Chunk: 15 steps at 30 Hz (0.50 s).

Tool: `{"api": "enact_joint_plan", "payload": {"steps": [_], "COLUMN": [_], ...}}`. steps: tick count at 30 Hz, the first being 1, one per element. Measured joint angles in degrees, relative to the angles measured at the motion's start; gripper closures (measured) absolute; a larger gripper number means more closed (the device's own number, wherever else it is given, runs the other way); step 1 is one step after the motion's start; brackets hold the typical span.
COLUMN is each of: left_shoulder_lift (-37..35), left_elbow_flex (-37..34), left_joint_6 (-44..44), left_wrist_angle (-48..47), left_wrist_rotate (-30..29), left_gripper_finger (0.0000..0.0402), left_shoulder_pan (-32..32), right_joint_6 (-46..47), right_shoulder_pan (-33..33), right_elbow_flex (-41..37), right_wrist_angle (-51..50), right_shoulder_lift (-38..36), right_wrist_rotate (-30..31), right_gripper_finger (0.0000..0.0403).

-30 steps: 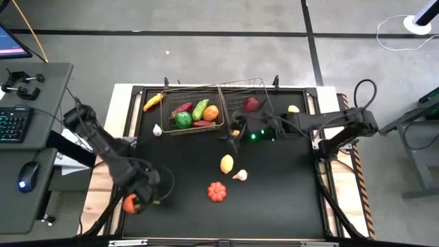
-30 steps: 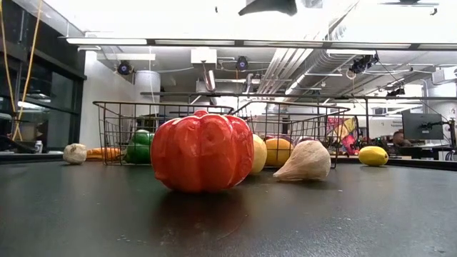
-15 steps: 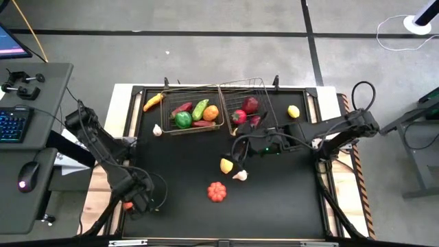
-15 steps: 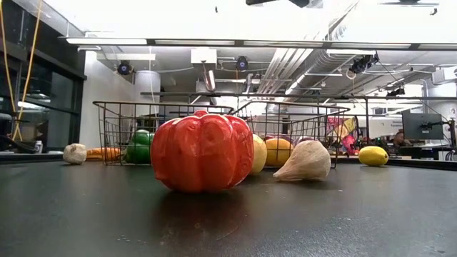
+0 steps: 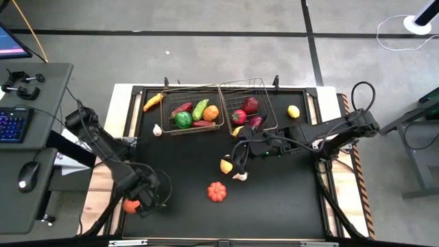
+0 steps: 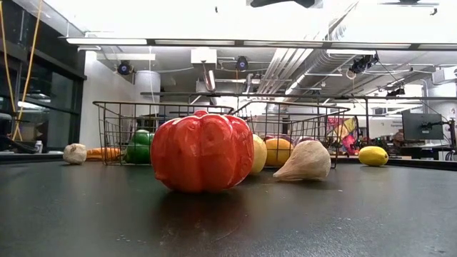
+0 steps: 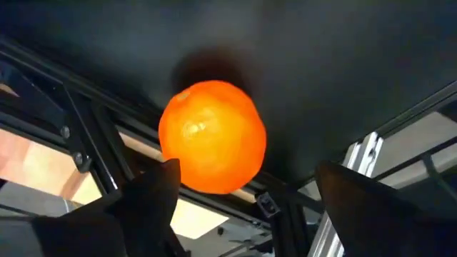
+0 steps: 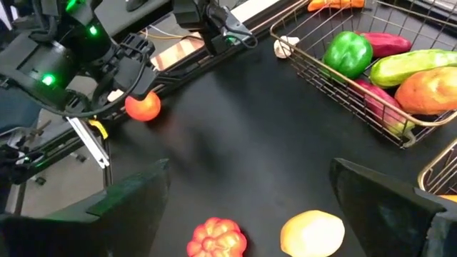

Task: Sort produce into baskets
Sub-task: Put the orange into the right wire basket

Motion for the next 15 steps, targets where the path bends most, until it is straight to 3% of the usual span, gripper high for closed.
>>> {"api": "enact_joint_plan", "payload": {"steps": [7, 15], "left_shoulder_lift": [1.2, 1.5], "left_elbow_flex": [0.0, 0.0], "left_joint_6": [0.5, -5.7], "left_wrist_angle": [0.2, 0.2], "left_wrist_rotate": [0.0, 0.0], "left_gripper_finger": [0.0044, 0.004], "left_shoulder_pan": [0.0, -1.2], "right_joint_6": [0.0, -0.5], "right_shoulder_pan": [0.0, 0.0], "right_elbow_flex": [0.0, 0.0], "right_wrist_angle": [-0.2, -0.2], "right_shoulder_lift": [0.0, 0.0], "right_wrist_rotate": [0.1, 0.7], "right_gripper_finger": [0.003, 0.003]}}
